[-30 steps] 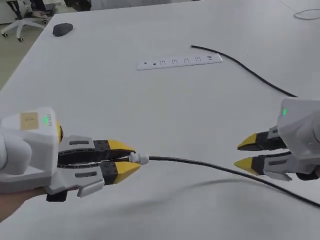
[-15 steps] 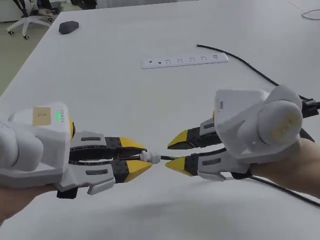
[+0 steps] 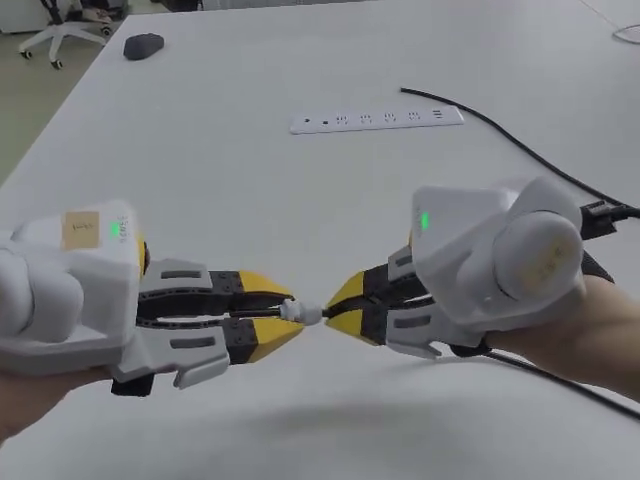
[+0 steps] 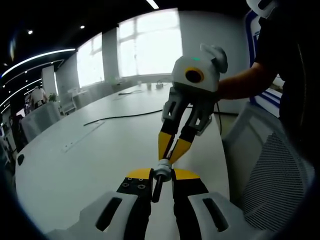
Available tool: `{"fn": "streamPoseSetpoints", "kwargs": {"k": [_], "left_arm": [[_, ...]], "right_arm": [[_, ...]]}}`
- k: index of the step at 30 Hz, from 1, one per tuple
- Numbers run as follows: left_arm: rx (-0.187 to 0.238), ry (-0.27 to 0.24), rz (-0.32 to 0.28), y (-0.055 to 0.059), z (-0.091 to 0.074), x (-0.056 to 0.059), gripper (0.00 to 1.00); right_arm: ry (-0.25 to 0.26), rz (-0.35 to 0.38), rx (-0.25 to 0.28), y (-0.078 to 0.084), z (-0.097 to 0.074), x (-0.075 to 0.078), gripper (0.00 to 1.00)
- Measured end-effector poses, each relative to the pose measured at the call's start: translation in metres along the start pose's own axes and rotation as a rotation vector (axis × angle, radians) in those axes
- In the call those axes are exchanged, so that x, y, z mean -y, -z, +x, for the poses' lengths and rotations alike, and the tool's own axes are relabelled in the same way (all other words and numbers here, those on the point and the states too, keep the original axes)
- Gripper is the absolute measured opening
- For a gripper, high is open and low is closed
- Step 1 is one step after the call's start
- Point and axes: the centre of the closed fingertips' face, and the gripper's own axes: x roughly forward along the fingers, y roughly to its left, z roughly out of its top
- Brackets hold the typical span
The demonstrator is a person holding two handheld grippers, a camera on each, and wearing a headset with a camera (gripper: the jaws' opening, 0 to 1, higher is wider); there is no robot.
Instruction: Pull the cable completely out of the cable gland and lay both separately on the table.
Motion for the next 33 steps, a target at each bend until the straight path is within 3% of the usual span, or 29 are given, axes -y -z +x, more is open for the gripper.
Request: {"fn": "streamPoseSetpoints", "kwargs": {"k": [8, 19, 23, 29, 33], "left_arm": [[0.035, -0.056, -0.018, 0.002, -0.022, -0.004, 0.15], [0.023, -0.148, -0.041, 0.019, -0.060, 0.002, 0.15], [0.048, -0.180, -0.078, 0.023, -0.075, 0.003, 0.15], [0.049, -0.239, -0.104, 0.043, -0.096, 0.006, 0.15], [0.053, -0.278, -0.143, 0.061, -0.110, 0.009, 0.15]], "right_arm": [[-0.003, -0.020, -0.037, 0.006, 0.000, 0.000, 0.00], [-0.032, -0.064, -0.064, -0.002, 0.006, -0.013, 0.00], [-0.035, -0.063, -0.085, -0.001, 0.009, -0.015, 0.00], [-0.033, -0.031, -0.070, -0.015, 0.014, -0.012, 0.00], [-0.039, 0.008, -0.036, -0.037, 0.028, -0.009, 0.00]]}}
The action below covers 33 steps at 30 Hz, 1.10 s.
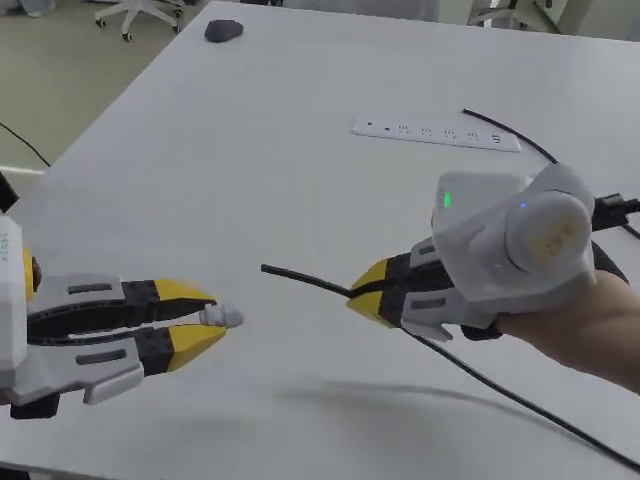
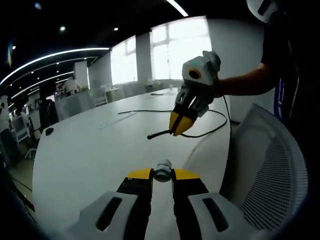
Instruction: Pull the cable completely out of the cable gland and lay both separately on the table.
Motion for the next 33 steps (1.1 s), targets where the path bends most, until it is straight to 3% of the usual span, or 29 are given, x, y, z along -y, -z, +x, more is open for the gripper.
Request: {"fn": "streamPoseSetpoints", "kwargs": {"k": [9, 18, 26, 33], "left_arm": [[0.010, -0.052, -0.063, 0.032, -0.021, -0.005, 0.15], [0.022, -0.104, -0.135, 0.063, -0.038, -0.016, 0.15], [0.040, -0.153, -0.204, 0.091, -0.047, -0.025, 0.15], [0.058, -0.179, -0.213, 0.101, -0.041, -0.030, 0.15]], "right_arm": [[-0.025, 0.041, 0.021, -0.041, 0.046, -0.004, 0.00], [-0.027, 0.184, 0.141, -0.071, 0.099, -0.005, 0.00], [-0.016, 0.304, 0.166, -0.069, 0.139, -0.007, 0.00], [0.004, 0.337, 0.156, -0.061, 0.168, -0.012, 0.00]]}}
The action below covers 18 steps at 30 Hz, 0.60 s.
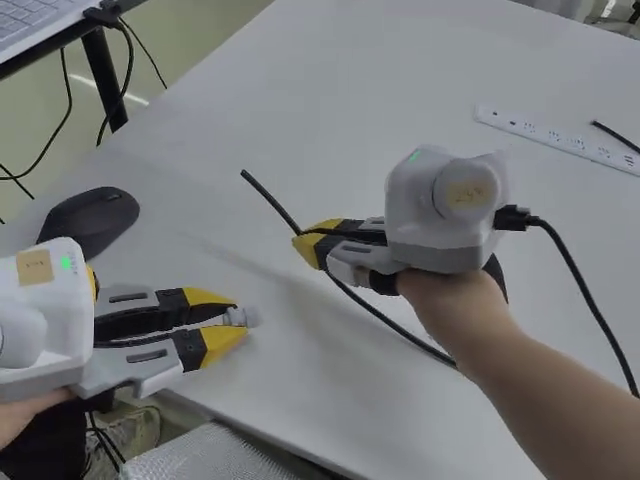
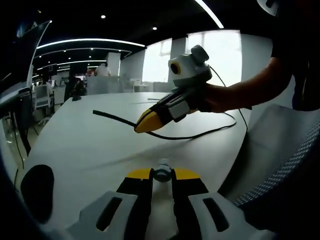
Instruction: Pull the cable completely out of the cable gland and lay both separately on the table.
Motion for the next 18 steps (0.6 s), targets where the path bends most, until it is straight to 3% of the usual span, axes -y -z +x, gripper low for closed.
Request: {"fn": "streamPoseSetpoints", "kwargs": {"k": [2, 3, 4, 8, 12, 18], "left_arm": [[0.012, -0.001, 0.006, -0.001, 0.002, -0.002, 0.15], [0.007, -0.005, 0.011, 0.001, 0.004, -0.004, 0.15], [-0.007, -0.008, 0.034, 0.005, 0.006, -0.006, 0.15], [-0.013, 0.000, 0.030, 0.010, 0.010, -0.007, 0.15], [-0.019, -0.007, 0.029, 0.017, 0.013, -0.009, 0.15], [0.006, -0.009, 0.026, 0.016, 0.014, -0.010, 0.15]], "right_arm": [[0.007, 0.007, -0.009, 0.005, 0.006, 0.002, 0.00], [0.034, -0.012, -0.021, 0.009, 0.009, 0.006, 0.00], [0.029, -0.019, -0.026, 0.012, 0.012, 0.004, 0.00], [0.054, -0.035, -0.040, 0.021, 0.018, 0.008, 0.00], [0.064, -0.066, -0.043, 0.025, 0.022, 0.009, 0.00], [0.083, -0.089, -0.042, 0.025, 0.026, 0.010, 0.00]]}}
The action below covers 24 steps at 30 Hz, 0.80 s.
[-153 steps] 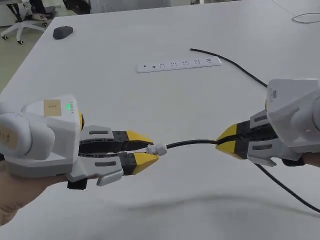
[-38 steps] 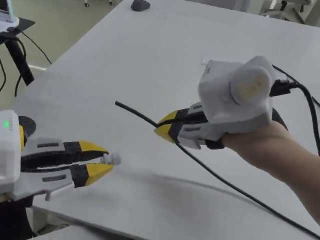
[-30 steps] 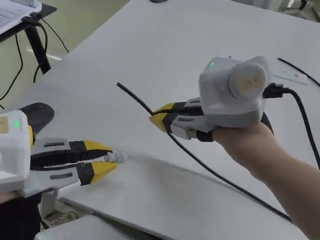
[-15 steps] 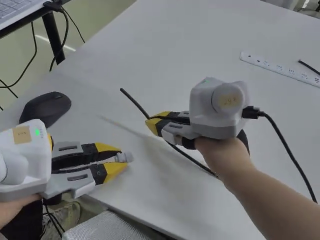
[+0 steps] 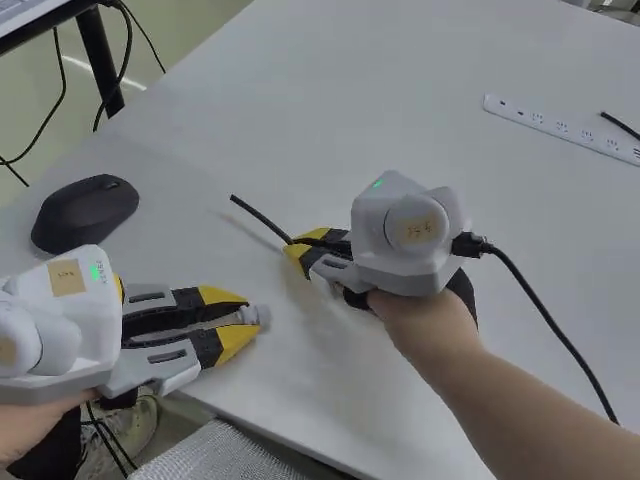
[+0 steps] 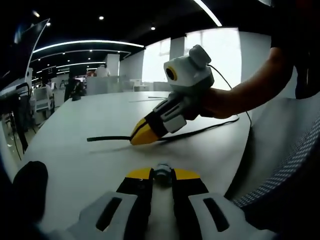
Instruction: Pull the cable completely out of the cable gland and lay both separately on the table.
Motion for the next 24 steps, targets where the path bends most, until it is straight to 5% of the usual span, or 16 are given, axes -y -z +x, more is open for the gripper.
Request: {"fn": "streamPoseSetpoints", "kwargs": {"k": [8, 11, 13, 15, 24], "left_arm": [[0.018, 0.015, 0.010, 0.000, 0.001, 0.002, 0.16], [-0.032, 0.012, 0.037, 0.011, 0.003, 0.003, 0.18], [0.019, 0.021, -0.020, 0.001, 0.003, 0.009, 0.22], [0.010, 0.031, -0.018, 0.003, 0.001, 0.012, 0.29], [0.042, 0.013, -0.062, -0.010, 0.002, 0.012, 0.63]], "right_arm": [[0.016, -0.034, -0.012, 0.004, 0.002, 0.000, 0.00], [0.019, -0.017, -0.011, 0.004, 0.003, 0.003, 0.00], [0.025, -0.005, -0.013, 0.004, 0.003, 0.004, 0.02], [0.032, 0.001, -0.015, 0.004, 0.002, 0.006, 0.05], [0.044, 0.077, -0.004, 0.005, -0.002, 0.010, 0.42]]}}
